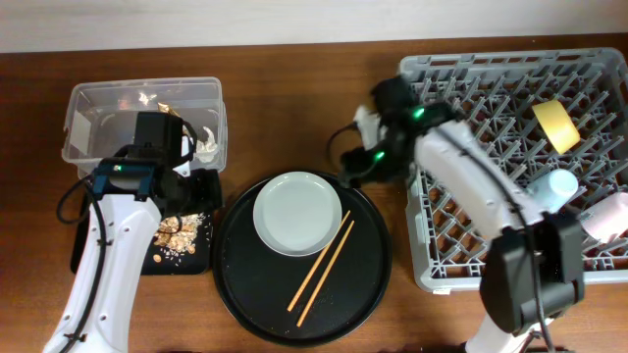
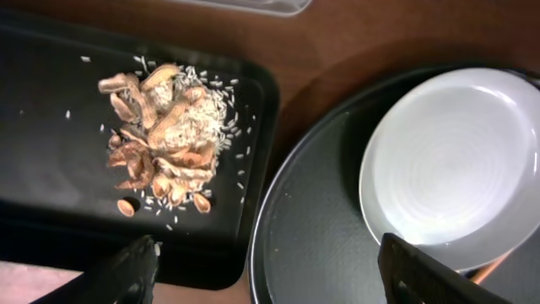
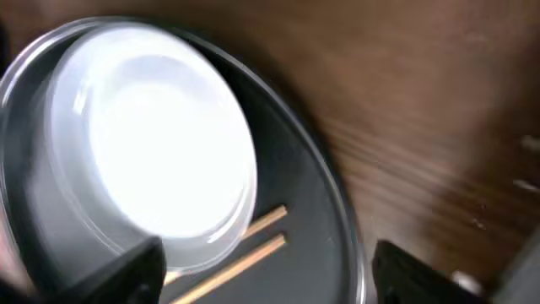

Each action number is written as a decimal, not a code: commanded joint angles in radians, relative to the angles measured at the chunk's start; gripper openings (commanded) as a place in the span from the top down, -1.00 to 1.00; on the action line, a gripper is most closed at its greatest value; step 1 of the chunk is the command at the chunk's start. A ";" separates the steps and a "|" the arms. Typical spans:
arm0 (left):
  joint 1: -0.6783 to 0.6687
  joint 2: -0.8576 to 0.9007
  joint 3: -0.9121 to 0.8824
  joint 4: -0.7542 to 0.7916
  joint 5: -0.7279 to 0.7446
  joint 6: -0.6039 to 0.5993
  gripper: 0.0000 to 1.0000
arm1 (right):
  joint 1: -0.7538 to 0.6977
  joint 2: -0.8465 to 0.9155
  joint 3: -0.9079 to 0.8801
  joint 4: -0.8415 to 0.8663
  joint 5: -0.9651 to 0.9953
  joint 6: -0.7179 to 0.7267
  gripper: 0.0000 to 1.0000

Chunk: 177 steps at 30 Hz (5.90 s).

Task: Sort waste into correct bins and load items into the dishwasher rack
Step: 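Grasp the white plate with the right gripper and lift it, then stand the white plate upright in the dish rack, then grasp one chopstick with the right gripper and place it in the rack, then grasp the second chopstick with the right gripper and place it in the rack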

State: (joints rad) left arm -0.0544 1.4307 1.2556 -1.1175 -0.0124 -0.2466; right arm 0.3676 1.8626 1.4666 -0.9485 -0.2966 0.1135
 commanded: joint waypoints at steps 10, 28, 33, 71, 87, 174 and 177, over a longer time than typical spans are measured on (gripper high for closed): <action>0.003 0.003 0.003 -0.006 -0.010 -0.014 -0.68 | 0.234 0.092 -0.240 0.364 0.208 0.196 0.03; 0.003 0.003 0.003 -0.006 -0.011 -0.014 -0.68 | -0.087 -0.220 0.151 0.079 0.570 -0.048 0.92; 0.003 0.003 0.003 -0.001 -0.011 -0.014 -0.68 | -0.220 -0.246 0.151 0.173 1.278 -0.079 0.92; 0.003 0.003 0.003 0.017 -0.010 -0.014 -0.91 | 0.334 -0.158 -0.367 0.059 0.117 0.641 -0.57; 0.003 0.003 0.003 0.016 -0.010 -0.014 -0.92 | 0.424 0.008 -0.367 0.101 0.216 0.747 0.56; 0.003 0.003 0.003 0.014 -0.010 -0.014 -0.92 | -0.117 -0.329 0.003 -0.216 0.313 0.018 0.92; 0.003 0.003 0.003 0.014 -0.002 -0.014 -0.93 | -0.249 -0.270 0.002 -0.229 0.296 -0.056 0.92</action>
State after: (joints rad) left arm -0.0547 1.4307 1.2556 -1.1034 -0.0154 -0.2546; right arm 0.1837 1.5448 1.4662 -1.1748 -0.0002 0.1501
